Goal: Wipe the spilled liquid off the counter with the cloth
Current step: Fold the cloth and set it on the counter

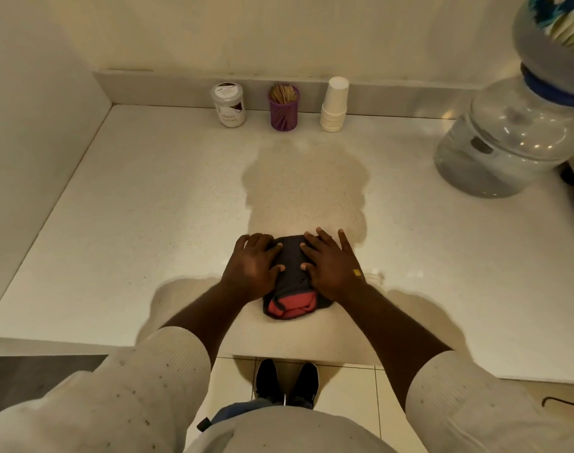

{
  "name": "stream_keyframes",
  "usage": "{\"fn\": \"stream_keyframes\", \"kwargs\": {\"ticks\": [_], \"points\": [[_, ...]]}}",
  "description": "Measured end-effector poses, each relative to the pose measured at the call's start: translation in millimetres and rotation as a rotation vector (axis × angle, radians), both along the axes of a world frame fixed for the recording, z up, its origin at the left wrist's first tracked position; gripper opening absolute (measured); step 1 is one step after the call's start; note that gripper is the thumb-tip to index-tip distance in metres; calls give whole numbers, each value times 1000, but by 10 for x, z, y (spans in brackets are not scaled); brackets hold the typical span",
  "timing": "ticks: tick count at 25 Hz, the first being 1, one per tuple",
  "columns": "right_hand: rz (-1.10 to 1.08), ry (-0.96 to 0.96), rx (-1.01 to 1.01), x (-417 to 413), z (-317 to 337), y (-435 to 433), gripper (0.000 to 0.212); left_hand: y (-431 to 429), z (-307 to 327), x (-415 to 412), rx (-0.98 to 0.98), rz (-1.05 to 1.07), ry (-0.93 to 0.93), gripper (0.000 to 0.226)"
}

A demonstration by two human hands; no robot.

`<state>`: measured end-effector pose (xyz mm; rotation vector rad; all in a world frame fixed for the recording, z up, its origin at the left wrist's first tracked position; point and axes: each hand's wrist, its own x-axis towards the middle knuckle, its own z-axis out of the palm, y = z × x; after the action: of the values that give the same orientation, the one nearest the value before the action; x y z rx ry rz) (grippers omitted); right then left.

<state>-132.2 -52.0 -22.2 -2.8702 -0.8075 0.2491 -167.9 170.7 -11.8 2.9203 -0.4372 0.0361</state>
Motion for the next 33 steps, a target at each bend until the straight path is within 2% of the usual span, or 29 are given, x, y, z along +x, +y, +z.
{"fn": "stream_keyframes", "kwargs": {"ticks": [6, 10, 14, 19, 23, 29, 33], "points": [[-77, -67, 123, -109, 16, 101, 30, -30, 22, 121, -20, -1, -14, 26], [-101, -76, 133, -80, 75, 138, 22, -21, 2, 199, -27, -25, 27, 25], [-123, -177, 190, -73, 159, 86, 15, -11, 62, 310, -58, -74, 13, 24], [-260, -166, 195, 129, 487, -149, 30, -278, 329, 622, -126, -104, -8, 21], [-318, -237, 139, 423, 812, -474, 24, -614, 626, 972, -148, -129, -42, 21], [-382, -255, 97, 1072, 1272, -1097, 37, -1310, 1069, 1672, -166, -123, -94, 26], [-401, -291, -3, 1529, 1423, -1463, 42, -1755, 1220, 2079, -188, -97, -171, 25]]}}
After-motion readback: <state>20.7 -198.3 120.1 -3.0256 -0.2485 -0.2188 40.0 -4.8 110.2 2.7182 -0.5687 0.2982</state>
